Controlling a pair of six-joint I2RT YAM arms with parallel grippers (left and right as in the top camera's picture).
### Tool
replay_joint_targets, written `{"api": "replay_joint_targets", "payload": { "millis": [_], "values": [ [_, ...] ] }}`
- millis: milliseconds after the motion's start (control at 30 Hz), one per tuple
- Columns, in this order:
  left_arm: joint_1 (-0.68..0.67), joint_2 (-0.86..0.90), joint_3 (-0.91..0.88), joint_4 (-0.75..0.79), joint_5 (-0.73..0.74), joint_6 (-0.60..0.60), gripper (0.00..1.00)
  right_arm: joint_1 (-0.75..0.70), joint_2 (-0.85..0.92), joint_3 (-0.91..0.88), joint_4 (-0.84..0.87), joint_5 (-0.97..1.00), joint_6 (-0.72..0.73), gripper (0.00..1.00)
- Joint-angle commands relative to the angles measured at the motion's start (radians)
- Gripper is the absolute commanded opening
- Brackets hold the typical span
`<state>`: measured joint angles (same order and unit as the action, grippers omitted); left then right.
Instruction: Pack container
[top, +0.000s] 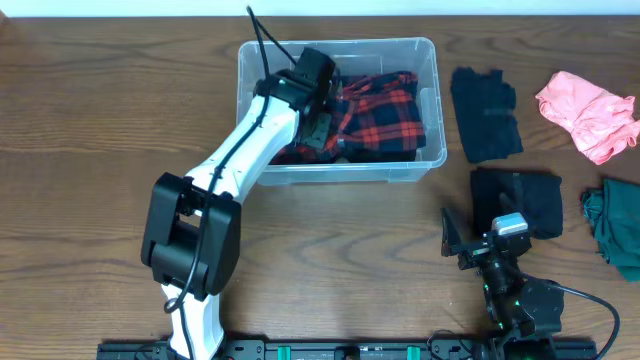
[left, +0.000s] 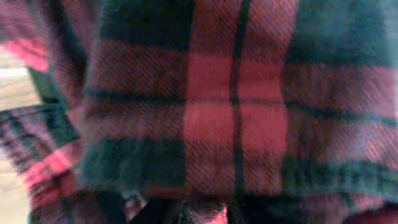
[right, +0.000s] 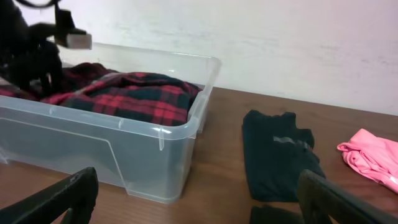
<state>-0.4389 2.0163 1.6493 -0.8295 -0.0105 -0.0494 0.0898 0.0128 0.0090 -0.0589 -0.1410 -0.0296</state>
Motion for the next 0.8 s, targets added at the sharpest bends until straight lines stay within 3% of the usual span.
{"api": "replay_joint_targets", "payload": {
  "millis": [0,100,300,467,767],
  "values": [
    [0.003,-0.024,0.13,-0.071,0.009,0.03,0.25,-0.014,-0.006,-0.003,-0.002,0.003,0.014,0.99],
    [0.012,-0.081,0.225,-0.17,-0.043,0.03,0.26,-0.014,-0.006,-0.003,-0.002,0.003,0.014,0.99],
    [0.11,-0.226,0.256,-0.287,-0.07,0.029,0.55,-0.014,-0.006,-0.003,-0.002,0.002,0.014,0.99],
    [0.287,-0.272,0.256,-0.374,-0.068,0.028,1.0,-0.014,-0.006,-0.003,-0.002,0.003,0.014,0.99],
    [0.58,-0.27,0.2,-0.341,-0.023,0.025,0.98,-0.014,-0.006,-0.003,-0.002,0.003,0.014,0.99]
  ]
}}
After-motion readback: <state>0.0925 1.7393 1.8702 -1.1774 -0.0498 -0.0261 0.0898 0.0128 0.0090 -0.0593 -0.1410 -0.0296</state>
